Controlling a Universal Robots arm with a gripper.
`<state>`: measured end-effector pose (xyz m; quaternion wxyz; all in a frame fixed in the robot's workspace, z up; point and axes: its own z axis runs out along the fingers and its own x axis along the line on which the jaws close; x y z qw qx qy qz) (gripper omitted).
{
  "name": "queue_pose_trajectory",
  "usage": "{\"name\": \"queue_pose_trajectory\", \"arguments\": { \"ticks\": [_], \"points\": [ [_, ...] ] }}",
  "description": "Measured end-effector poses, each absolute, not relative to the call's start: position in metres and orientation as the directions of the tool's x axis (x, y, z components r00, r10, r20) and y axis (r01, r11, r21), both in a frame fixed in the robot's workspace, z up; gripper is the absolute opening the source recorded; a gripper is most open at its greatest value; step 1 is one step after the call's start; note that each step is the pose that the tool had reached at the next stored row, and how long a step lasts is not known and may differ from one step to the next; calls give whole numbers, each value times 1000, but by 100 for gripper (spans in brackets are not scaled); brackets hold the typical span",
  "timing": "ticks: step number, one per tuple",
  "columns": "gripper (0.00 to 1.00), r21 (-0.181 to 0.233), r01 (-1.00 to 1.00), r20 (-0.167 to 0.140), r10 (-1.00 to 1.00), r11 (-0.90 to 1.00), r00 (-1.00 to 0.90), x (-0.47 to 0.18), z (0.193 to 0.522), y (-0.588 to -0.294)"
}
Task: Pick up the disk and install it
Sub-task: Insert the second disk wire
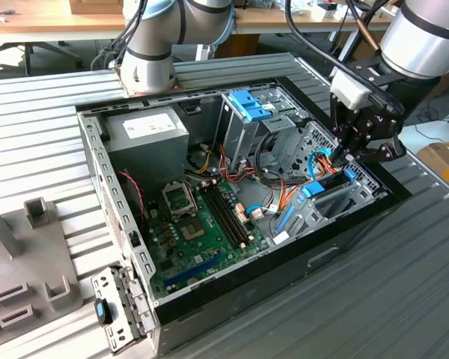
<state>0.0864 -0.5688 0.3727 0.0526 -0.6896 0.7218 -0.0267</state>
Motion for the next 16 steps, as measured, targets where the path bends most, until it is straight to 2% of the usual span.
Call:
{"name": "queue_pose_trajectory", "arguments": {
  "ticks": [16],
  "points": [
    [16,-122,-992,-64,-998,32,-24,86,371,-577]
  ]
}}
